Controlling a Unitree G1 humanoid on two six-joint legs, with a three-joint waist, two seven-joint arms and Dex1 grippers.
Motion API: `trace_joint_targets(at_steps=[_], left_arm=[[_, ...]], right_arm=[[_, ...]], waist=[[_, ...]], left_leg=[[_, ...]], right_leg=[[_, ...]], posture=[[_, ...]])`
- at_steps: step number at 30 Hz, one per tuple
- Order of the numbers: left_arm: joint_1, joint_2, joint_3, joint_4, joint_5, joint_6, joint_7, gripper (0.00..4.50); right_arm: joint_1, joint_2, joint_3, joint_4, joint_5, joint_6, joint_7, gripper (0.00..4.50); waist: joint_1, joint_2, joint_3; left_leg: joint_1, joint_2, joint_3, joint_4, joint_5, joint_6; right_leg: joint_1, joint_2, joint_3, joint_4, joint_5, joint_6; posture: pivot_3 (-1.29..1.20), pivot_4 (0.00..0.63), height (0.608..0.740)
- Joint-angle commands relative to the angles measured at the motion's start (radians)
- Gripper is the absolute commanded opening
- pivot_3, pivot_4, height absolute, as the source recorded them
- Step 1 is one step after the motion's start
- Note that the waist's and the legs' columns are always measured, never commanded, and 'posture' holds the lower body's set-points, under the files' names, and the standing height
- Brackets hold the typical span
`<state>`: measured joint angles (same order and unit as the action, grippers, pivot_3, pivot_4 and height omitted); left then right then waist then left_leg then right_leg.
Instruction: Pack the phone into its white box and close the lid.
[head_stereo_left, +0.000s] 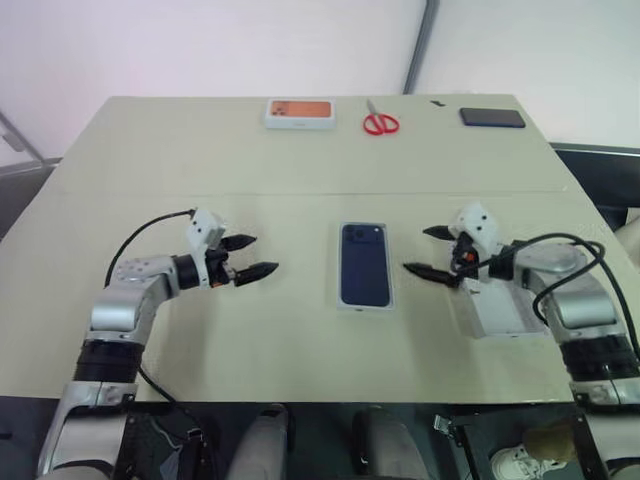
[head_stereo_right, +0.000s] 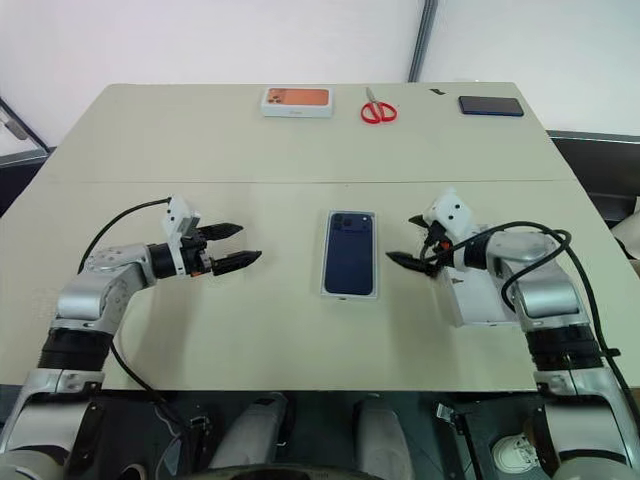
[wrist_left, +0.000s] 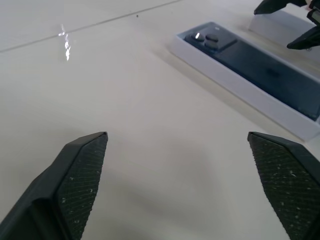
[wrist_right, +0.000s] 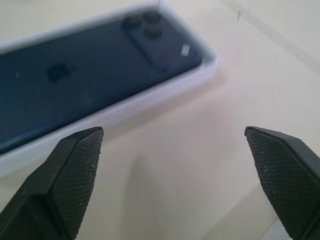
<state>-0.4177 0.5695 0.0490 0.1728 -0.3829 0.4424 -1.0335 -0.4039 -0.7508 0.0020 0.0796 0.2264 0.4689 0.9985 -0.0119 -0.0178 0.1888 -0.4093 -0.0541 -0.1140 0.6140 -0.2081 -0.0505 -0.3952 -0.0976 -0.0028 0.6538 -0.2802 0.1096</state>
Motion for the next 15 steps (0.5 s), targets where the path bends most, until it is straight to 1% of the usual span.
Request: trace_joint_targets(at_steps=[1, 4, 8, 11, 15], left_arm=[[0.014, 0.017, 0.029, -0.063, -0.026, -0.057, -0.032, 4.5], [0.024, 0.014, 0.041, -0.064, -0.023, -0.128, -0.047, 4.5], [0.049, 0.014, 0.042, -0.063, -0.012, -0.249, -0.072, 4.5], [0.071, 0.013, 0.035, -0.071, -0.012, -0.285, -0.074, 4.5], [0.104, 0.012, 0.035, -0.093, -0.031, -0.302, -0.086, 4.5]], right_arm=[[0.01, -0.05, -0.071, -0.102, 0.045, 0.073, -0.012, 4.45], [0.053, -0.075, -0.098, -0.162, 0.038, 0.104, -0.051, 4.45], [0.129, -0.082, -0.185, -0.238, 0.101, 0.209, -0.085, 4.45], [0.228, -0.072, -0.222, -0.31, 0.081, 0.192, -0.139, 4.45], [0.349, -0.048, -0.295, -0.431, 0.093, 0.202, -0.205, 4.45]], waist=[[0.0, 0.0, 0.0], [0.0, 0.0, 0.0], [0.0, 0.0, 0.0], [0.001, 0.0, 0.0], [0.001, 0.0, 0.0]], left_leg=[[0.0, 0.0, 0.0, 0.0, 0.0, 0.0], [0.0, 0.0, 0.0, 0.0, 0.0, 0.0], [0.0, 0.001, 0.0, -0.001, 0.0, 0.0], [0.0, 0.001, 0.001, 0.0, -0.001, 0.001], [0.0, 0.001, 0.001, 0.0, -0.001, 0.001]], right_leg=[[0.0, 0.0, 0.0, 0.0, 0.0, 0.0], [0.0, 0.0, 0.0, 0.0, 0.0, 0.0], [0.0, 0.0, 0.0, -0.001, 0.0, 0.0], [0.0, 0.0, 0.001, -0.001, 0.0, 0.0], [0.0, -0.001, 0.001, -0.001, 0.0, 0.0]], posture=[[0.0, 0.15, 0.74], [0.0, 0.15, 0.74], [0.0, 0.15, 0.74], [0.0, 0.15, 0.74], [0.0, 0.15, 0.74]])
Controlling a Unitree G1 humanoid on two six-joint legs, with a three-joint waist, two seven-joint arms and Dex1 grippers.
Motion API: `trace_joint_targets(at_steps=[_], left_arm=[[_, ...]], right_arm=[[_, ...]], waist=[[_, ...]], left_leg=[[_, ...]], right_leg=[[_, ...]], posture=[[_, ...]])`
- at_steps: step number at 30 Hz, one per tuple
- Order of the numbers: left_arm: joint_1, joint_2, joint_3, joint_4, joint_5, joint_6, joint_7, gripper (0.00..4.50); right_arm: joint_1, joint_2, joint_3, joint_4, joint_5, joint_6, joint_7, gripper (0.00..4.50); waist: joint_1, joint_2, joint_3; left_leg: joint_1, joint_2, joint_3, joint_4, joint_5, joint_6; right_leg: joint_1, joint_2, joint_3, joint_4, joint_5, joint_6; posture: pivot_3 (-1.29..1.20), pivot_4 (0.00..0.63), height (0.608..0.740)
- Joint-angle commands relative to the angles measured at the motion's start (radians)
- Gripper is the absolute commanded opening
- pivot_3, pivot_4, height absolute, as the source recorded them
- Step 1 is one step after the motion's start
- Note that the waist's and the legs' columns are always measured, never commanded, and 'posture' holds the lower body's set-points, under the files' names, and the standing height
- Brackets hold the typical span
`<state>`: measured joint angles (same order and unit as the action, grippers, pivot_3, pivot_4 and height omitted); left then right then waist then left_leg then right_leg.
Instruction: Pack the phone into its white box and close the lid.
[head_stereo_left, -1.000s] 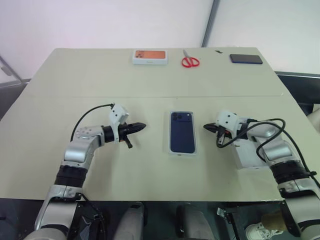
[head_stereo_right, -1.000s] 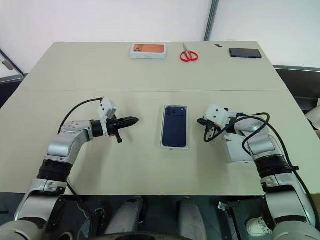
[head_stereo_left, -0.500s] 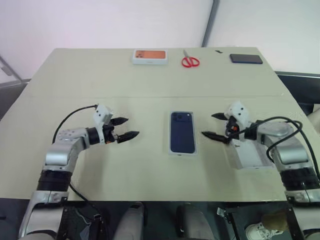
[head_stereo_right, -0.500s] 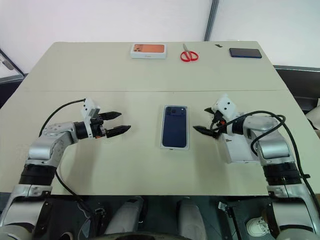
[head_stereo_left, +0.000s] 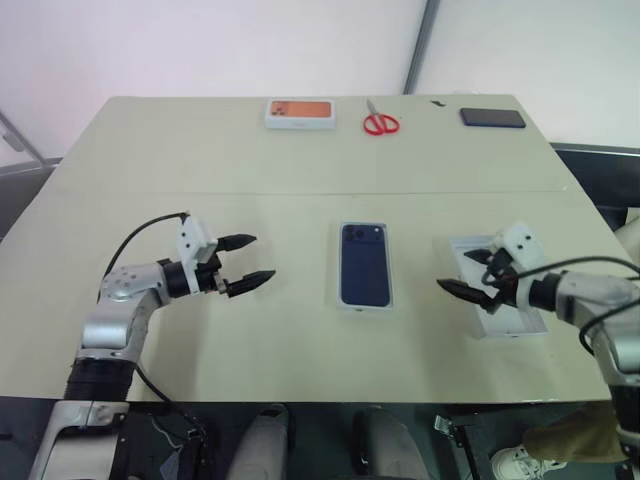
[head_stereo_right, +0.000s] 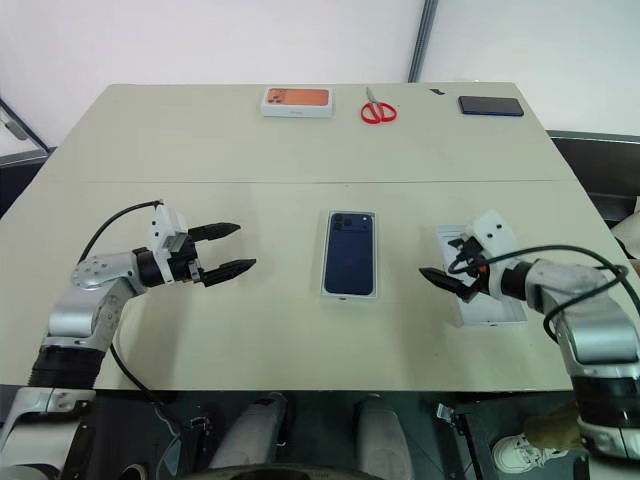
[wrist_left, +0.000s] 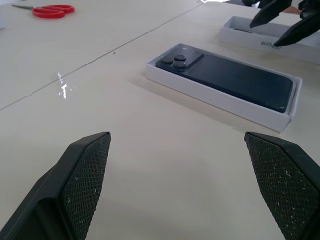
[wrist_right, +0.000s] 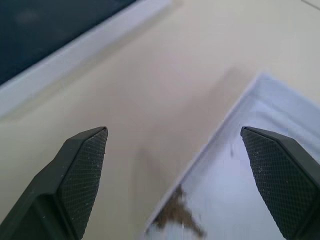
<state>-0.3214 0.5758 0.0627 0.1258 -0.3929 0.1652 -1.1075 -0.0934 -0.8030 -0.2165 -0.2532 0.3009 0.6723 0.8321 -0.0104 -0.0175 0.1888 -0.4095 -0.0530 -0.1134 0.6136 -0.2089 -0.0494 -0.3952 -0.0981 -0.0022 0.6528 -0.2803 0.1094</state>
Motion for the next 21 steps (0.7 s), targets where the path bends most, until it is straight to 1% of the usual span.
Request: trace_joint_targets(at_steps=[1, 4, 5, 9, 12, 14, 17, 21], left_arm=[[0.015, 0.008, 0.021, -0.046, -0.029, -0.022, -0.021, 4.5], [0.025, 0.018, 0.019, -0.049, -0.064, 0.022, -0.056, 4.5], [0.029, 0.021, 0.019, -0.055, -0.074, 0.031, -0.066, 4.5], [0.04, 0.029, 0.018, -0.073, -0.085, 0.031, -0.09, 4.5], [0.048, 0.031, 0.014, -0.091, -0.095, 0.035, -0.111, 4.5], [0.056, 0.029, 0.007, -0.096, -0.088, 0.025, -0.114, 4.5], [0.062, 0.016, 0.003, -0.103, -0.083, 0.022, -0.103, 4.5], [0.073, -0.003, -0.009, -0.119, -0.07, 0.018, -0.076, 4.5]], right_arm=[[0.072, 0.007, -0.099, -0.124, 0.018, 0.004, -0.054, 4.45], [0.151, 0.005, -0.128, -0.184, 0.027, 0.015, -0.071, 4.45], [0.162, 0.013, -0.141, -0.204, 0.047, 0.046, -0.082, 4.45], [0.147, 0.018, -0.15, -0.251, 0.093, 0.182, -0.145, 4.45], [0.111, -0.025, -0.113, -0.28, 0.106, 0.318, -0.173, 4.45], [0.058, -0.023, -0.106, -0.3, 0.142, 0.449, -0.205, 4.45], [-0.023, -0.051, -0.071, -0.31, 0.164, 0.599, -0.232, 4.45], [-0.122, -0.075, -0.001, -0.306, 0.187, 0.758, -0.258, 4.45]], waist=[[0.0, 0.0, 0.0], [0.0, 0.0, 0.0], [-0.001, 0.0, 0.0], [-0.003, 0.0, 0.0], [-0.001, 0.001, 0.0], [-0.002, 0.001, 0.0], [-0.002, 0.001, 0.0], [0.0, 0.001, 0.0]], left_leg=[[0.0, 0.0, 0.0, 0.0, 0.0, 0.0], [0.0, 0.001, 0.0, 0.0, 0.0, 0.0], [0.0, 0.001, 0.0, 0.0, 0.0, 0.0], [0.0, 0.002, 0.001, 0.0, 0.0, 0.001], [0.0, 0.003, 0.001, 0.0, 0.0, 0.001], [0.0, 0.003, 0.001, 0.0, 0.0, 0.001], [0.0, 0.004, 0.001, 0.0, 0.0, 0.001], [0.0, 0.004, 0.001, 0.0, -0.001, 0.001]], right_leg=[[0.0, 0.0, 0.0, 0.0, 0.0, 0.0], [0.001, 0.0, 0.0, 0.0, 0.0, 0.0], [0.001, 0.0, 0.0, -0.001, 0.0, 0.0], [0.001, 0.001, 0.0, -0.001, 0.0, 0.0], [0.001, 0.001, 0.0, -0.001, 0.0, 0.0], [0.001, 0.001, 0.0, -0.002, 0.0, 0.0], [0.001, 0.001, 0.0, -0.002, 0.0, 0.0], [0.001, 0.001, 0.0, -0.003, 0.0, -0.001]], posture=[[0.0, 0.15, 0.74], [0.0, 0.15, 0.74], [0.0, 0.15, 0.74], [0.0, 0.15, 0.74], [0.0, 0.15, 0.74], [0.0, 0.15, 0.74], [0.0, 0.15, 0.74], [0.0, 0.15, 0.74]])
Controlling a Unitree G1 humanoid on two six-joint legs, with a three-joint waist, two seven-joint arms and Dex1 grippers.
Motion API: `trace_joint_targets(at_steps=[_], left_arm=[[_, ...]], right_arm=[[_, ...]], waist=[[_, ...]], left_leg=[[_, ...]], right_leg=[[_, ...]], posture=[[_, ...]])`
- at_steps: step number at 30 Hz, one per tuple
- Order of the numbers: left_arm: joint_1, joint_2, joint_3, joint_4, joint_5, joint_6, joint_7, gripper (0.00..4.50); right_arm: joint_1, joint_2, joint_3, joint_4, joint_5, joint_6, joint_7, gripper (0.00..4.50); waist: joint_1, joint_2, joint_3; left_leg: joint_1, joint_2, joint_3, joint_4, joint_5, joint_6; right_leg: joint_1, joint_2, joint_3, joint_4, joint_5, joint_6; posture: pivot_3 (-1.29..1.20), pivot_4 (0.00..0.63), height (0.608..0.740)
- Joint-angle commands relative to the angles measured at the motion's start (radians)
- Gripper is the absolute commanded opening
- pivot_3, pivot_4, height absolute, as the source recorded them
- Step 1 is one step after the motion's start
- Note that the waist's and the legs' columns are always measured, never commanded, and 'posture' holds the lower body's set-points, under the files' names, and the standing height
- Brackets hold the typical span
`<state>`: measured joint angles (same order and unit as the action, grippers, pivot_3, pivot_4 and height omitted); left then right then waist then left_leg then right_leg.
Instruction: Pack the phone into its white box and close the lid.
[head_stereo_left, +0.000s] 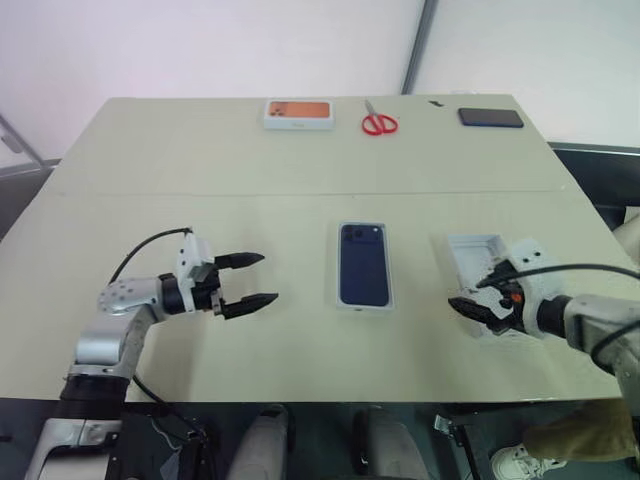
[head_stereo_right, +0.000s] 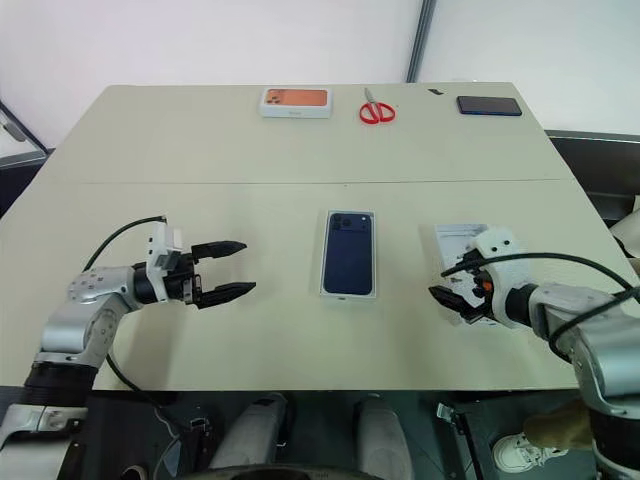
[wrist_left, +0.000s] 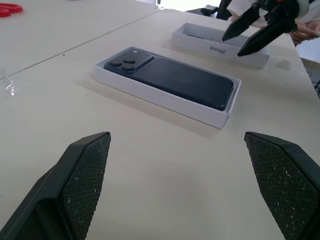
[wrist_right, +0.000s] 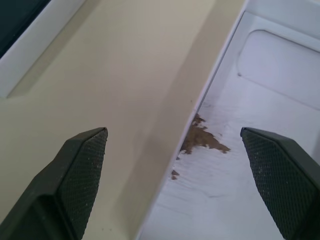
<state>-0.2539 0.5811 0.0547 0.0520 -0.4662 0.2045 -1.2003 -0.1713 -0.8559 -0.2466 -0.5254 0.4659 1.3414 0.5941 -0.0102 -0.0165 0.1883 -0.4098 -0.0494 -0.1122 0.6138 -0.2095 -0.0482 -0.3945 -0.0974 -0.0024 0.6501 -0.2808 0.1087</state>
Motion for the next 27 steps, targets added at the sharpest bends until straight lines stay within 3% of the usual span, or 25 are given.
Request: trace_joint_targets(at_steps=[1, 15, 18, 25, 27], left_arm=[[0.007, -0.011, -0.003, -0.049, 0.006, -0.023, 0.023, 4.5], [0.052, -0.038, 0.0, -0.102, 0.013, -0.026, 0.102, 4.5], [0.048, -0.039, -0.003, -0.098, 0.015, -0.026, 0.109, 4.5], [0.04, -0.049, -0.008, -0.099, 0.008, -0.013, 0.126, 4.5], [0.036, -0.051, -0.006, -0.095, 0.008, -0.013, 0.129, 4.5]], right_arm=[[-0.059, -0.025, 0.044, -0.033, 0.022, 0.112, -0.028, 4.45], [-0.173, 0.051, 0.104, 0.059, -0.021, 0.201, -0.155, 4.45], [-0.162, 0.049, 0.126, 0.052, -0.034, 0.186, -0.175, 3.57], [-0.182, 0.099, 0.103, 0.079, -0.059, 0.202, -0.222, 0.12], [-0.188, 0.108, 0.106, 0.077, -0.064, 0.206, -0.229, 0.05]], waist=[[0.0, 0.0, 0.0], [-0.001, 0.0, 0.0], [-0.001, 0.0, 0.0], [-0.002, -0.001, -0.001], [-0.001, -0.001, -0.001]], left_leg=[[0.0, 0.0, 0.0, 0.0, 0.0, 0.0], [0.0, 0.0, 0.0, 0.0, 0.0, 0.001], [0.0, 0.0, 0.001, 0.0, 0.0, 0.001], [0.0, 0.0, 0.001, 0.0, 0.0, 0.001], [0.0, 0.0, 0.001, 0.001, 0.0, 0.001]], right_leg=[[0.0, 0.0, 0.0, 0.0, 0.0, 0.0], [0.0, 0.0, 0.0, 0.0, 0.0, 0.0], [0.0, 0.0, 0.0, 0.0, 0.0, 0.0], [0.0, 0.001, 0.0, -0.001, 0.0, 0.0], [0.001, 0.001, 0.0, -0.001, 0.0, 0.0]], posture=[[0.0, 0.15, 0.74], [0.0, 0.15, 0.74], [0.0, 0.15, 0.74], [0.0, 0.15, 0.74], [0.0, 0.15, 0.74]])
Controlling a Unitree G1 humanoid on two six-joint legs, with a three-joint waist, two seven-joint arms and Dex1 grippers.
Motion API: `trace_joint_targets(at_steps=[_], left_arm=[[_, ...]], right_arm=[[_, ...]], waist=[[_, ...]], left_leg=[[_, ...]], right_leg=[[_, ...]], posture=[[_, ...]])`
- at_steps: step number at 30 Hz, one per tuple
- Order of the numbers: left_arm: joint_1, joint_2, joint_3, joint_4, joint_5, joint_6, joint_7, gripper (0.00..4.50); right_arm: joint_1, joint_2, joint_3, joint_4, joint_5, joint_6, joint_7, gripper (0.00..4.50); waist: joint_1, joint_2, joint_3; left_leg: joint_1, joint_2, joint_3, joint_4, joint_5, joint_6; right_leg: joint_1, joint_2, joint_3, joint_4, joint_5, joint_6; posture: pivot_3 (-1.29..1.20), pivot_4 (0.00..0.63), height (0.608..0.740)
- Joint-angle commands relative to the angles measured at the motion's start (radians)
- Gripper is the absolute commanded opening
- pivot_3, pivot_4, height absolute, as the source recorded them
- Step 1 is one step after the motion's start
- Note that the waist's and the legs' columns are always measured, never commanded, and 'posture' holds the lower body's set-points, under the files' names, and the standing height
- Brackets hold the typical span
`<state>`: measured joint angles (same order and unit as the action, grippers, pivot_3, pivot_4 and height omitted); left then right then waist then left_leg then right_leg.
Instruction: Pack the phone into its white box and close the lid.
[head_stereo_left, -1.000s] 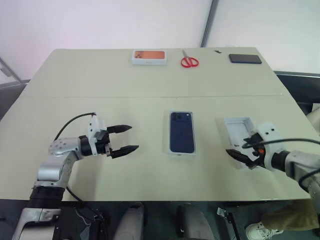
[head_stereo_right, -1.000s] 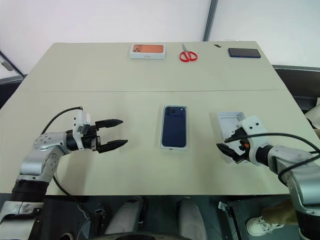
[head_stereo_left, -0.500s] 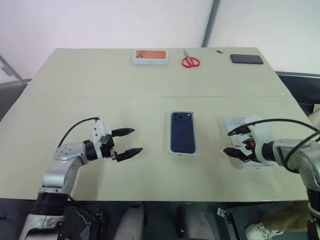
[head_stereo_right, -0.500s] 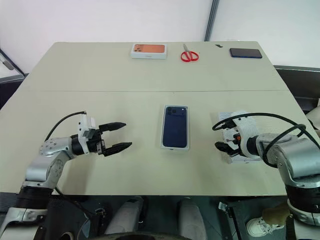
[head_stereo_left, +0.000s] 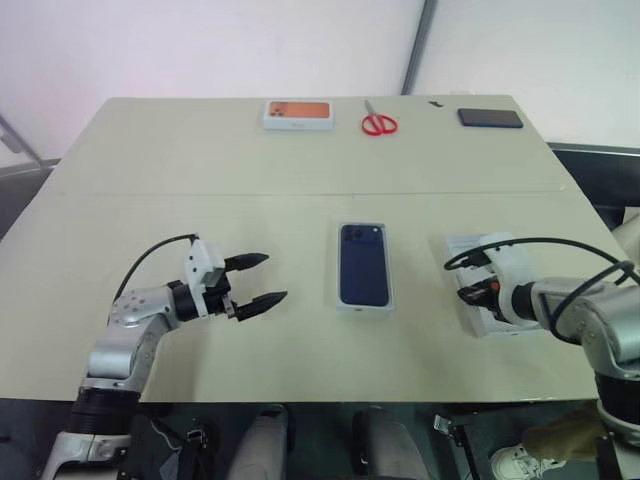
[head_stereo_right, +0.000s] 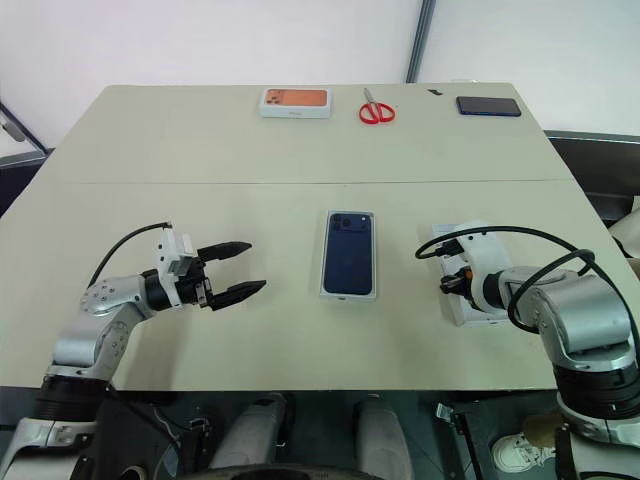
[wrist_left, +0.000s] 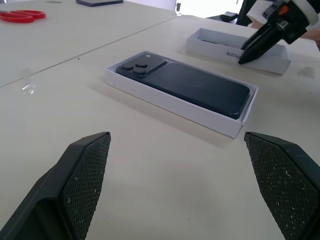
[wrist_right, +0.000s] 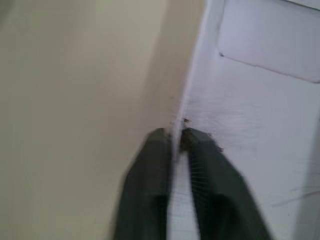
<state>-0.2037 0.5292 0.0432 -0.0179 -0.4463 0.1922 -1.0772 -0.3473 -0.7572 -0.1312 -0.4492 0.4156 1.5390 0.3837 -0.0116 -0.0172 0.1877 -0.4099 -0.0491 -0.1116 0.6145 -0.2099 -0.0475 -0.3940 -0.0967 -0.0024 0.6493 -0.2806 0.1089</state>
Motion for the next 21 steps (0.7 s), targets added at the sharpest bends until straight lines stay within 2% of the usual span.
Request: trace_joint_targets(at_steps=[1, 6, 9, 17, 21], left_arm=[[-0.016, 0.001, 0.006, -0.022, -0.011, -0.001, 0.006, 4.5], [-0.022, 0.004, 0.008, -0.009, -0.01, -0.001, 0.006, 4.5], [-0.032, 0.005, 0.014, 0.007, -0.009, 0.001, 0.012, 4.5], [-0.067, -0.01, 0.044, 0.034, -0.022, 0.012, 0.056, 4.5], [-0.078, -0.019, 0.058, 0.022, -0.035, 0.036, 0.104, 4.5]], right_arm=[[-0.015, 0.016, -0.01, -0.002, -0.013, 0.013, -0.022, 0.05], [-0.069, 0.08, -0.043, -0.005, -0.009, 0.042, -0.038, 0.05], [-0.132, 0.133, -0.07, -0.01, 0.013, -0.006, -0.021, 0.05], [-0.393, 0.511, -0.415, 0.136, 0.174, 0.049, 0.028, 0.05], [-0.394, 0.659, -0.428, 0.132, 0.223, 0.053, 0.018, 0.05]], waist=[[0.0, 0.0, 0.0], [-0.004, 0.0, 0.0], [-0.005, 0.001, 0.001], [-0.003, 0.002, 0.001], [-0.003, 0.002, 0.001]], left_leg=[[0.0, 0.0, 0.0, 0.0, 0.0, 0.0], [0.0, 0.001, 0.0, 0.0, 0.0, 0.0], [0.0, 0.001, 0.001, -0.001, 0.0, 0.0], [0.0, 0.003, 0.001, -0.002, 0.0, 0.0], [0.0, 0.003, 0.0, -0.002, 0.0, 0.0]], right_leg=[[0.0, 0.0, 0.0, 0.0, 0.0, 0.0], [0.0, 0.0, 0.0, 0.0, 0.0, 0.0], [-0.001, 0.001, 0.0, 0.0, 0.0, 0.0], [-0.002, 0.004, 0.0, 0.001, 0.001, 0.0], [-0.003, 0.004, 0.0, 0.003, 0.001, -0.001]], posture=[[0.0, 0.15, 0.74], [0.0, 0.15, 0.74], [0.0, 0.15, 0.74], [0.0, 0.15, 0.74], [0.0, 0.15, 0.74]])
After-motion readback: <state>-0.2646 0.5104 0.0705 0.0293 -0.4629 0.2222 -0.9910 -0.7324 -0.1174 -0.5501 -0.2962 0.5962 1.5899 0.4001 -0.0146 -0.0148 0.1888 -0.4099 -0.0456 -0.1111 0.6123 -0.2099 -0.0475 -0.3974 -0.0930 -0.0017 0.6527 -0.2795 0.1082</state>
